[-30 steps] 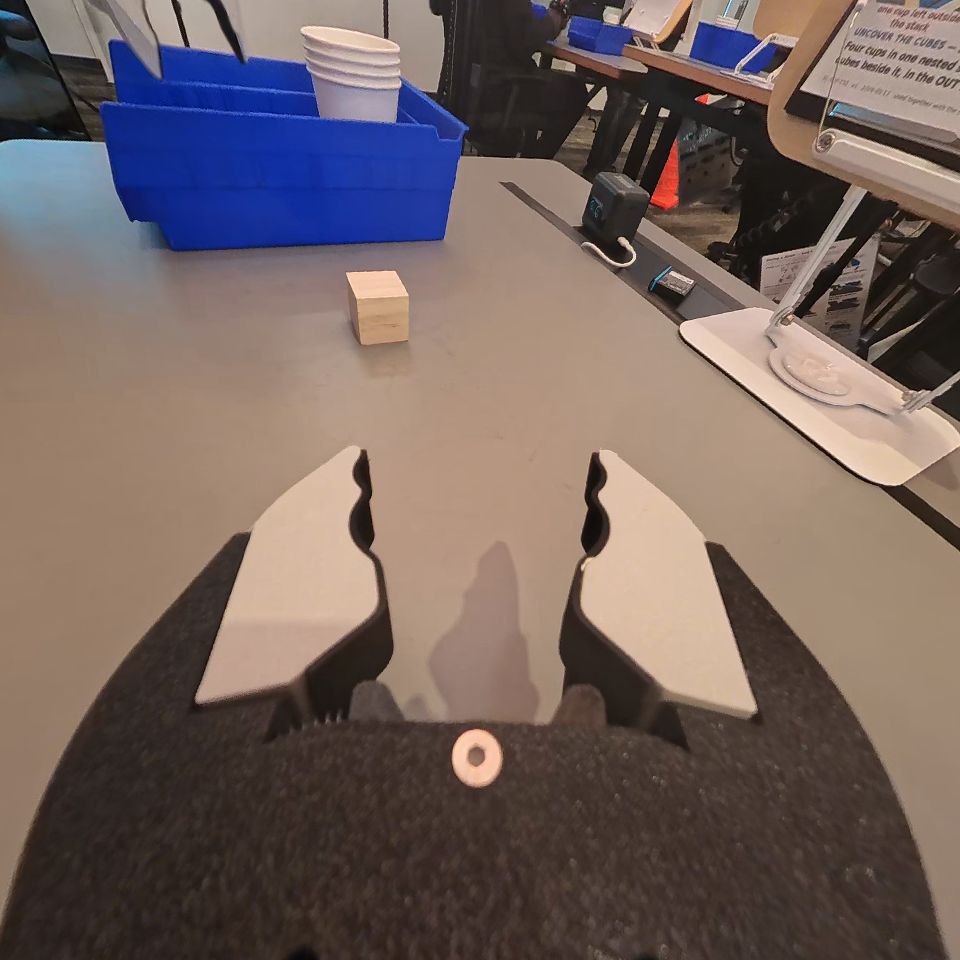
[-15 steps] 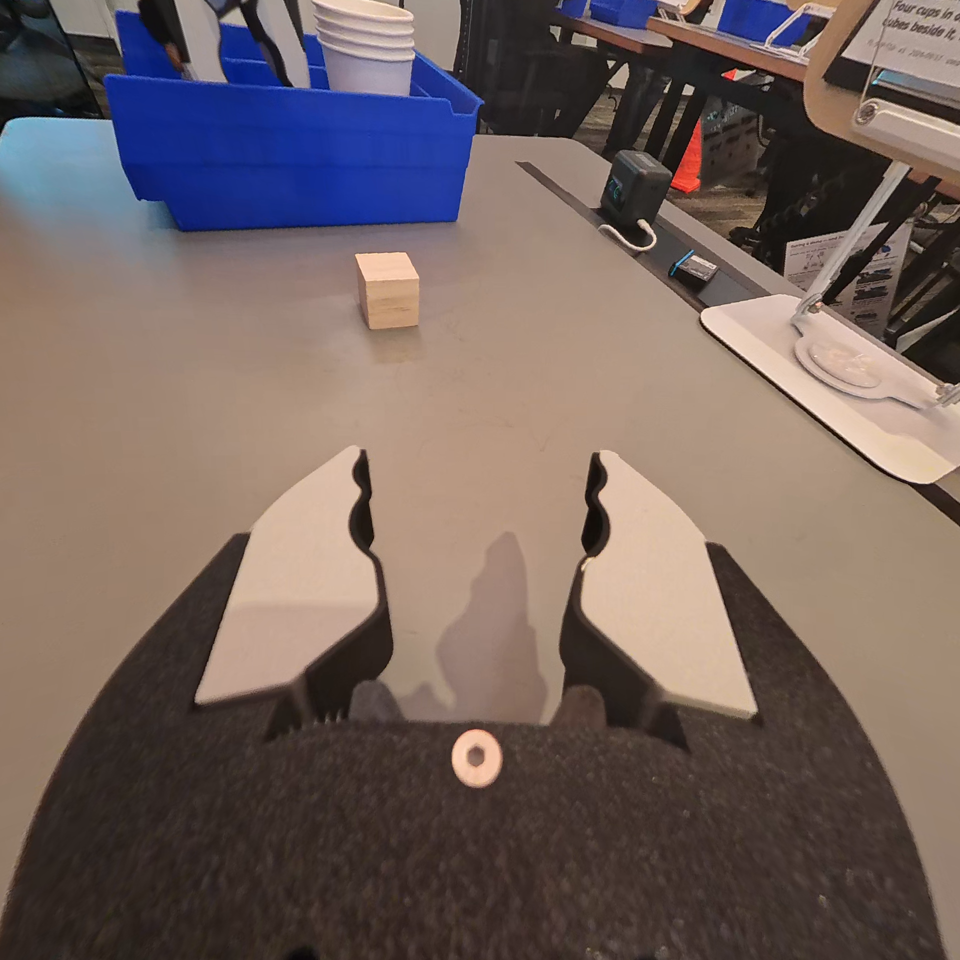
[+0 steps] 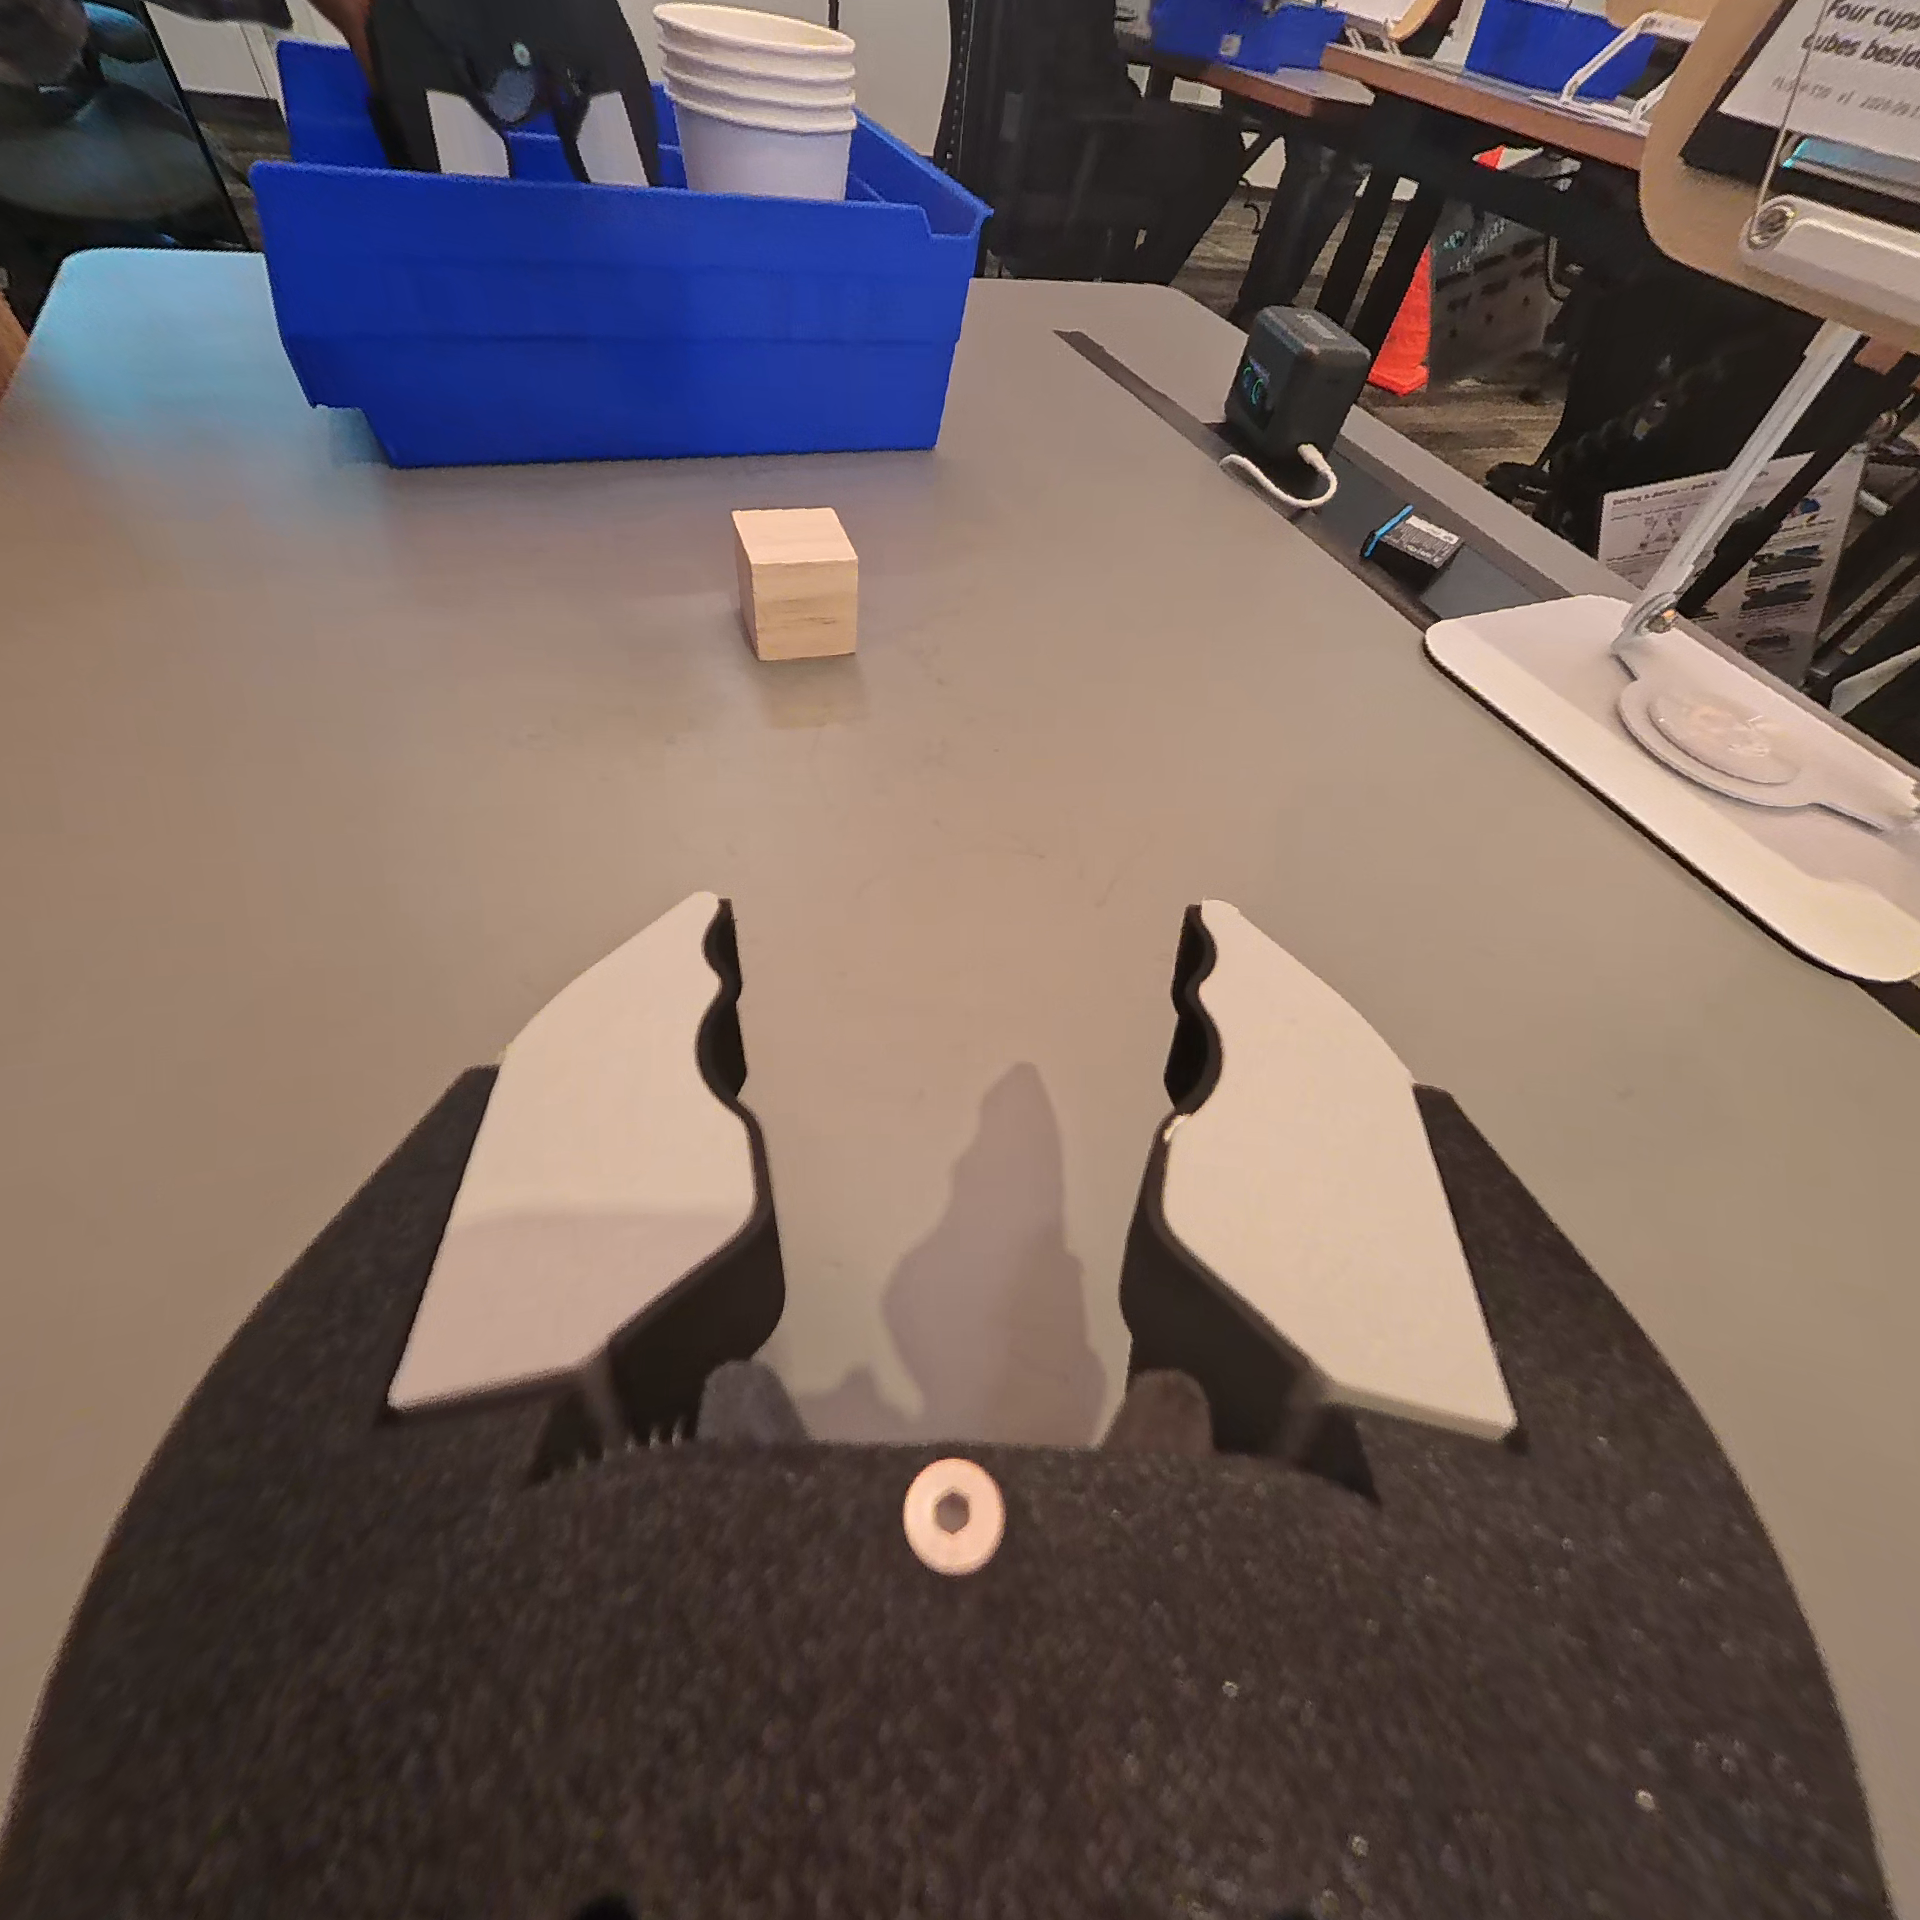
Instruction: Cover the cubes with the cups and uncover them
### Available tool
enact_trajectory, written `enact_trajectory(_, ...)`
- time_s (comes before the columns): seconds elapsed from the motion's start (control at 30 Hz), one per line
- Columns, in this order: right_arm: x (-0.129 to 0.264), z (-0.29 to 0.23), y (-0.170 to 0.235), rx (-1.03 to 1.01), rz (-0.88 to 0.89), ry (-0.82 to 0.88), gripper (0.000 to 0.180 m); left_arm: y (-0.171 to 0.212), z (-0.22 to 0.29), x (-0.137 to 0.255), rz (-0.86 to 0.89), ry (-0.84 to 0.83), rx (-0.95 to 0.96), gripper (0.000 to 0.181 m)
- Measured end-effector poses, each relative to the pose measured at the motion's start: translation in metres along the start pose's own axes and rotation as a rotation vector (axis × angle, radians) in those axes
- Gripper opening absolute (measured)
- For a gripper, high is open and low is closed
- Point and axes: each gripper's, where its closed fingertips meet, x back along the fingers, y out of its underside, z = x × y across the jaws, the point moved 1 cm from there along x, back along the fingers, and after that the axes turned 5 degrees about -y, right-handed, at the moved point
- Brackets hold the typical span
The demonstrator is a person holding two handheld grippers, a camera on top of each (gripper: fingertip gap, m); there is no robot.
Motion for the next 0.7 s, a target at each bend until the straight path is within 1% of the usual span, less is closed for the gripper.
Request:
enact_trajectory(0.07, 0.000, 0.000, 0.000, 0.001, 0.002, -0.002, 0.080, -0.001, -0.001, -0.003, 0.006, -0.003, -0.005, 0.057)
enact_trajectory(0.13, 0.000, 0.000, -0.001, 0.003, 0.006, -0.001, 0.079, 0.000, 0.000, -0.006, 0.000, 0.003, -0.009, 0.049)
enact_trajectory(0.27, 0.002, 0.001, -0.002, 0.000, 0.015, 0.005, 0.079, 0.003, -0.002, -0.004, -0.025, 0.005, 0.036, 0.047)
enact_trajectory(0.33, 0.003, 0.002, -0.003, 0.000, 0.021, 0.009, 0.079, 0.004, -0.004, 0.004, -0.026, -0.015, 0.069, 0.047)
enact_trajectory(0.5, 0.005, 0.001, -0.007, 0.006, 0.034, 0.006, 0.079, -0.007, -0.011, 0.054, 0.026, -0.062, 0.174, 0.047)
enact_trajectory(0.57, 0.006, 0.000, -0.008, 0.009, 0.035, 0.003, 0.079, -0.017, -0.011, 0.077, 0.020, -0.092, 0.175, 0.047)
enact_trajectory(0.63, 0.006, -0.001, -0.009, 0.011, 0.036, -0.006, 0.079, -0.033, -0.011, 0.101, 0.017, -0.127, 0.160, 0.047)
enact_trajectory(0.7, 0.007, -0.002, -0.009, 0.015, 0.034, -0.011, 0.079, -0.058, -0.012, 0.124, 0.028, -0.160, 0.136, 0.047)
